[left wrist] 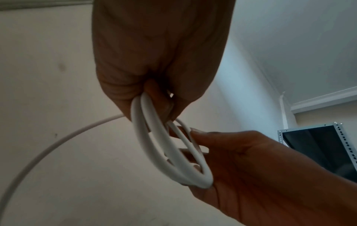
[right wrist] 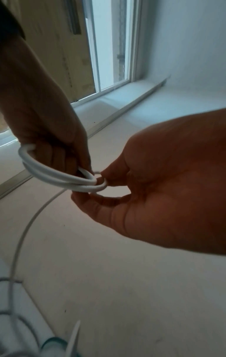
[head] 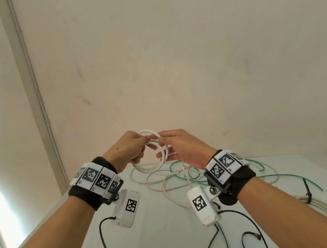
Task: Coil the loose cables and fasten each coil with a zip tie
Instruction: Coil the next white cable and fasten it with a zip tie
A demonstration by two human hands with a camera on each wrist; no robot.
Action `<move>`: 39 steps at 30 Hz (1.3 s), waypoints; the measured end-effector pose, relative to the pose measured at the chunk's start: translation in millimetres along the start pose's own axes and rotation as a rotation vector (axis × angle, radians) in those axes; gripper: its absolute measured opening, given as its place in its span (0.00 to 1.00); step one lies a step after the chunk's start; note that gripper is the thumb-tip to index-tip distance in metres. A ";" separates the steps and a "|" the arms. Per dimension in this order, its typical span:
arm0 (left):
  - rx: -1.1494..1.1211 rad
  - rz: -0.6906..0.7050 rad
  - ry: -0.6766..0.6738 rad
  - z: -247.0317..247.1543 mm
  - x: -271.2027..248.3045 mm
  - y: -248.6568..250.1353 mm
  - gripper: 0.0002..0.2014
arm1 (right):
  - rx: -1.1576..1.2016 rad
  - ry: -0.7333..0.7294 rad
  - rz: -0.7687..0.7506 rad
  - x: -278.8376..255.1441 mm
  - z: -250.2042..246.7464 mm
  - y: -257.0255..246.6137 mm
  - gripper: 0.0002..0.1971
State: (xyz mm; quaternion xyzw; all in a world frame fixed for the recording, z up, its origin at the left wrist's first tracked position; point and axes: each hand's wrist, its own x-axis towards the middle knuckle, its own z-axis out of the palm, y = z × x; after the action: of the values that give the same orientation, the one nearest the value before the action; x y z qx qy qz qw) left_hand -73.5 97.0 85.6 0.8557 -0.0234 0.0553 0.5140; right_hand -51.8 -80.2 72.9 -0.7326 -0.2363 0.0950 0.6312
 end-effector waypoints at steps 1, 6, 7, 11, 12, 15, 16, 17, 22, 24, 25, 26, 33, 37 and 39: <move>-0.004 0.013 -0.003 3.4 -0.3 1.2 0.20 | -0.064 0.011 -0.012 0.8 -0.3 1.3 0.15; -0.100 0.019 0.030 14.7 -2.3 10.2 0.17 | -0.457 0.070 -0.142 3.7 -5.8 9.4 0.16; -0.107 0.024 0.044 15.8 -2.7 11.8 0.14 | -0.524 0.076 -0.195 3.2 -6.4 12.8 0.14; 0.001 0.125 0.081 22.5 -2.7 14.9 0.09 | -0.551 0.156 -0.322 2.3 -11.4 22.1 0.08; 0.020 0.160 0.111 25.3 -3.5 15.6 0.06 | -0.531 0.169 -0.332 1.7 -13.2 21.3 0.09; -0.012 0.236 0.166 27.9 -1.1 12.9 0.16 | -0.475 0.177 -0.331 -0.7 -16.8 19.0 0.09; -0.022 0.267 0.144 27.1 -0.4 12.1 0.18 | -0.438 0.176 -0.318 -2.1 -17.6 18.3 0.09; 0.001 0.298 0.118 26.0 1.2 10.8 0.19 | -0.385 0.176 -0.296 -3.6 -19.3 17.9 0.09; 0.512 0.422 0.108 24.8 17.3 7.3 0.10 | -0.147 0.194 -0.218 -11.5 -29.8 16.7 0.08; 0.705 0.422 0.169 26.1 22.2 3.6 0.15 | -0.123 0.217 -0.217 -14.0 -33.4 17.7 0.08; 0.757 0.409 0.224 26.7 24.6 1.9 0.16 | -0.126 0.235 -0.222 -14.7 -35.2 18.1 0.08; 0.760 0.411 0.258 27.4 24.4 2.3 0.17 | -0.126 0.254 -0.226 -15.4 -36.5 18.7 0.08; -0.207 0.503 -0.081 32.8 9.2 12.3 0.14 | -0.165 0.399 -0.323 -19.5 -37.9 20.0 0.09; -0.487 0.372 -0.045 43.9 3.4 28.3 0.19 | -0.103 0.448 -0.367 -16.2 -32.2 18.8 0.09; -0.542 0.273 -0.012 42.2 6.6 36.5 0.22 | -0.105 0.435 -0.345 -15.4 -32.4 19.8 0.10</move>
State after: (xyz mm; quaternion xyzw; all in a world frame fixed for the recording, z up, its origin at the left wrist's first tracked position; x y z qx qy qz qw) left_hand -67.5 42.7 98.8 0.6766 -0.1551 0.1108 0.7112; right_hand -46.6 -117.8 57.2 -0.7165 -0.2212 -0.1859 0.6350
